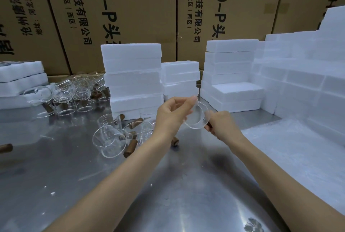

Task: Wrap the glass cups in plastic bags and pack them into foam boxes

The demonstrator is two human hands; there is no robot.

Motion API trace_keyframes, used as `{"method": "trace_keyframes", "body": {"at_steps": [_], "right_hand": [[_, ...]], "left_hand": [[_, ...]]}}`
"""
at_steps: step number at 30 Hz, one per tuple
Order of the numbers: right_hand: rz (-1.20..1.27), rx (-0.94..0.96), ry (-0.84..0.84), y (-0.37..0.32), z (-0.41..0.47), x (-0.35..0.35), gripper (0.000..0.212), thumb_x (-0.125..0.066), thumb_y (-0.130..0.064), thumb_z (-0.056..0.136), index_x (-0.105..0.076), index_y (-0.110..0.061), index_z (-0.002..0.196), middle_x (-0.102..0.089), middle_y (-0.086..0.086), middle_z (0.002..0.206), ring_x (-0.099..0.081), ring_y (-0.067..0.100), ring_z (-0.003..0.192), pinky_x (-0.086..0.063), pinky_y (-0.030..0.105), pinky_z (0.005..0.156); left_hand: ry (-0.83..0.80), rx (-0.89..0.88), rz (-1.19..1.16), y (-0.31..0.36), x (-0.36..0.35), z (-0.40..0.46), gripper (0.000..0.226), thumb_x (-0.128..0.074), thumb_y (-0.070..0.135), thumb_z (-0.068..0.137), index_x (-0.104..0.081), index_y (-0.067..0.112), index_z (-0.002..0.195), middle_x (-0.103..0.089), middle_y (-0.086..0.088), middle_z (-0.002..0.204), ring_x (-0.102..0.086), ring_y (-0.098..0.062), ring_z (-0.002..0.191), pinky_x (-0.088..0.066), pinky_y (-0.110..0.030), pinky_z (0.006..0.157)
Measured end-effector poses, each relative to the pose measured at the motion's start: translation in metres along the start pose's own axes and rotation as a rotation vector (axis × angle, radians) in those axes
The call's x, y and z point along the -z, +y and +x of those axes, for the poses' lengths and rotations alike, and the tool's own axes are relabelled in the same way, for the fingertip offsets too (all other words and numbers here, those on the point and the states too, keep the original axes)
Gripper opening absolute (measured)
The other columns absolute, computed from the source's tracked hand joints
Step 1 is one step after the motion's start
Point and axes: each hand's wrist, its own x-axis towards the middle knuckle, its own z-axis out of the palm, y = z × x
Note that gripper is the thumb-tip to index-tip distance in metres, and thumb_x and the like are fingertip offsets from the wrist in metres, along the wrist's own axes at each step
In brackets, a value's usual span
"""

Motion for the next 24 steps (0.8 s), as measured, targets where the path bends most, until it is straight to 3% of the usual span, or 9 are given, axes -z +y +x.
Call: {"method": "trace_keyframes", "body": {"at_steps": [3,6,9,12,15,17,19,22,24], "right_hand": [[-0.049,0.06,0.055,0.004,0.002,-0.001,0.057,-0.041,-0.023,0.087,-0.044,-0.017,0.03,-0.042,-0.005,0.035,-0.038,0.015,0.041,-0.036,0.026,0.053],[-0.092,0.106,0.091,0.005,0.003,0.0,0.054,-0.041,-0.025,0.083,-0.046,-0.017,0.03,-0.044,-0.005,0.032,-0.041,0.014,0.039,-0.034,0.024,0.049],[-0.178,0.148,0.119,0.007,0.004,0.001,0.053,-0.042,-0.011,0.085,-0.042,-0.017,0.032,-0.044,-0.006,0.035,-0.047,0.019,0.043,-0.03,0.023,0.046],[-0.192,0.182,0.197,0.006,0.002,0.002,0.051,-0.042,-0.017,0.09,-0.049,-0.01,0.04,-0.05,0.002,0.043,-0.057,0.03,0.053,-0.046,0.033,0.053],[-0.274,0.266,0.32,0.005,0.0,0.004,0.054,-0.035,-0.029,0.094,-0.055,0.001,0.054,-0.058,0.015,0.053,-0.061,0.035,0.06,-0.053,0.042,0.058],[-0.349,0.347,0.391,0.004,-0.003,0.005,0.054,-0.033,-0.033,0.096,-0.056,-0.005,0.056,-0.059,0.01,0.054,-0.059,0.031,0.058,-0.049,0.039,0.057],[-0.388,0.436,0.406,0.002,-0.007,0.005,0.046,-0.035,-0.036,0.097,-0.046,-0.019,0.056,-0.055,-0.001,0.053,-0.056,0.02,0.055,-0.042,0.033,0.052],[-0.528,0.572,0.36,-0.003,-0.008,0.001,0.038,-0.04,-0.038,0.096,-0.035,-0.029,0.06,-0.042,-0.013,0.051,-0.043,0.002,0.051,-0.026,0.022,0.048],[-0.6,0.557,0.331,-0.003,-0.007,-0.003,0.044,-0.039,-0.04,0.098,-0.034,-0.028,0.056,-0.042,-0.01,0.05,-0.04,0.008,0.05,-0.024,0.022,0.048]], "left_hand": [[0.04,-0.096,0.078,-0.002,-0.006,-0.004,0.022,-0.077,0.036,0.078,-0.063,0.024,0.089,-0.068,0.008,0.102,-0.064,-0.012,0.103,-0.05,-0.024,0.085],[0.01,-0.227,0.197,-0.007,-0.014,-0.013,0.034,-0.081,0.027,0.074,-0.053,0.028,0.094,-0.057,0.012,0.107,-0.059,-0.006,0.104,-0.048,-0.016,0.082],[0.004,-0.261,0.292,-0.013,-0.016,-0.018,0.044,-0.079,0.036,0.064,-0.048,0.036,0.095,-0.051,0.016,0.114,-0.052,0.0,0.108,-0.044,-0.018,0.086],[-0.063,-0.114,0.217,-0.012,-0.014,-0.017,0.057,-0.08,0.045,0.064,-0.05,0.038,0.112,-0.05,0.027,0.116,-0.05,0.0,0.117,-0.042,-0.017,0.091],[-0.181,0.155,0.08,-0.004,-0.009,-0.015,0.037,-0.063,0.065,0.075,-0.061,0.043,0.105,-0.064,0.033,0.096,-0.062,-0.008,0.107,-0.048,-0.028,0.092],[-0.267,0.29,0.048,-0.001,-0.005,-0.01,0.044,-0.06,0.067,0.075,-0.062,0.039,0.109,-0.07,0.018,0.101,-0.071,-0.014,0.091,-0.057,-0.033,0.082],[-0.279,0.362,0.0,-0.001,0.001,-0.005,0.055,-0.066,0.06,0.076,-0.058,0.026,0.119,-0.069,-0.001,0.111,-0.073,-0.017,0.082,-0.058,-0.027,0.065],[-0.22,0.394,-0.115,0.0,0.01,0.0,0.048,-0.069,0.054,0.079,-0.06,0.025,0.116,-0.069,-0.007,0.112,-0.071,-0.018,0.072,-0.054,-0.023,0.054],[-0.207,0.372,-0.087,-0.003,0.013,0.003,0.05,-0.069,0.054,0.078,-0.06,0.024,0.117,-0.07,-0.008,0.112,-0.071,-0.02,0.074,-0.054,-0.024,0.056]]}}
